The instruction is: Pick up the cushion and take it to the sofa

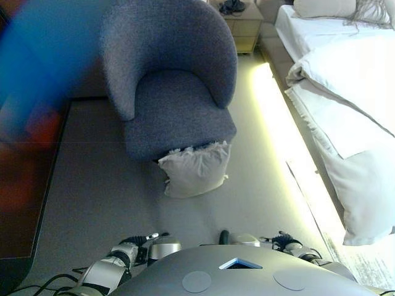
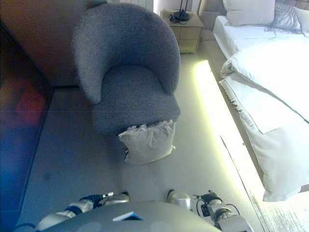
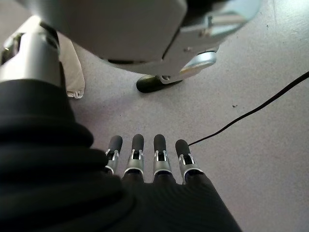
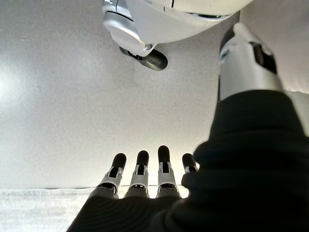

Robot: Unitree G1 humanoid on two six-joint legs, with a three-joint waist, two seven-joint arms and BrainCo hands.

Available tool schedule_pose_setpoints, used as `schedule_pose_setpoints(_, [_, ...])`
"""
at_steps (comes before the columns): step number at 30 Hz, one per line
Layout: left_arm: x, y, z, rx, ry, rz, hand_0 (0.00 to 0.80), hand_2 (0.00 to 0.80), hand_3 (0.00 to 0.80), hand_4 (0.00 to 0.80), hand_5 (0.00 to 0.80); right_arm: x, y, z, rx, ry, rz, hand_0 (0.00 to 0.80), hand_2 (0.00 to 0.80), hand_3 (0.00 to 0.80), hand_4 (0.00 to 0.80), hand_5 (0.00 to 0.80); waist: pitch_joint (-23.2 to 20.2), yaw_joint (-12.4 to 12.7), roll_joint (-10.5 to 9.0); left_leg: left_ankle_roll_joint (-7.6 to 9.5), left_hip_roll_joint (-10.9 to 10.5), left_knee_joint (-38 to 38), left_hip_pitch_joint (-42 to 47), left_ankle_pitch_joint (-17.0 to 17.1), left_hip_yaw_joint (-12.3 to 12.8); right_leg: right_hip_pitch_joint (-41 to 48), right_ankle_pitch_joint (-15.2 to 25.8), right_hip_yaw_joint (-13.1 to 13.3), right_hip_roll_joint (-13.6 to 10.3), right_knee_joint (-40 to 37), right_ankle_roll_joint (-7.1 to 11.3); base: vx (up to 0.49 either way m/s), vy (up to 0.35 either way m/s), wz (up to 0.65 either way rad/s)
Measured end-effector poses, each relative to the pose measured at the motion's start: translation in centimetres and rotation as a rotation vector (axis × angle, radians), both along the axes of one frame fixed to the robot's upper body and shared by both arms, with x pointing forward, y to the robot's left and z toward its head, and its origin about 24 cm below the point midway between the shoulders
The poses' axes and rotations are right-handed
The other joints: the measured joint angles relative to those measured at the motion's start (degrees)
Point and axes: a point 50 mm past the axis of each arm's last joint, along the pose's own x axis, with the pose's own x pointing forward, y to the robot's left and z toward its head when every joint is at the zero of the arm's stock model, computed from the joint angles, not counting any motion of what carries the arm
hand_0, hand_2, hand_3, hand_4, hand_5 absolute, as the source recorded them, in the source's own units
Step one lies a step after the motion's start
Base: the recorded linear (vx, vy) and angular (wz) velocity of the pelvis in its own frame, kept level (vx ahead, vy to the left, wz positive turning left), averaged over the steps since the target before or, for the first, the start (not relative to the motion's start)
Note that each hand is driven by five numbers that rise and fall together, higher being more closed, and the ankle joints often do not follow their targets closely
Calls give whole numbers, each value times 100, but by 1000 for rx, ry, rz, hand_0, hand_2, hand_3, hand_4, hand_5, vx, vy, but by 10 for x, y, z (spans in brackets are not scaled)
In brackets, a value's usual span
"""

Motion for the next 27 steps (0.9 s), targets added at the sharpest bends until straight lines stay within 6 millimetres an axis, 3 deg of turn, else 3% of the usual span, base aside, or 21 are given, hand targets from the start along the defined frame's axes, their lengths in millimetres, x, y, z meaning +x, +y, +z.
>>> schedule_pose_setpoints(9, [-2,-6,-2,-26,5,0,0,0,0,0,0,0,0,0,4,-1,1,0,0,0,0,0,-54,1,245,-9,-5,-2,7,-5,-10,131,134,-14,18,-264,-4,0,0,0])
schedule_pose_setpoints(27, [-5,-9,-3,-31,14,0,0,0,0,0,0,0,1,0,6,-6,6,0,0,0,0,0,-135,3,195,-8,25,-4,-10,-3,-77,192,129,-75,24,-280,-7,13,-44,1])
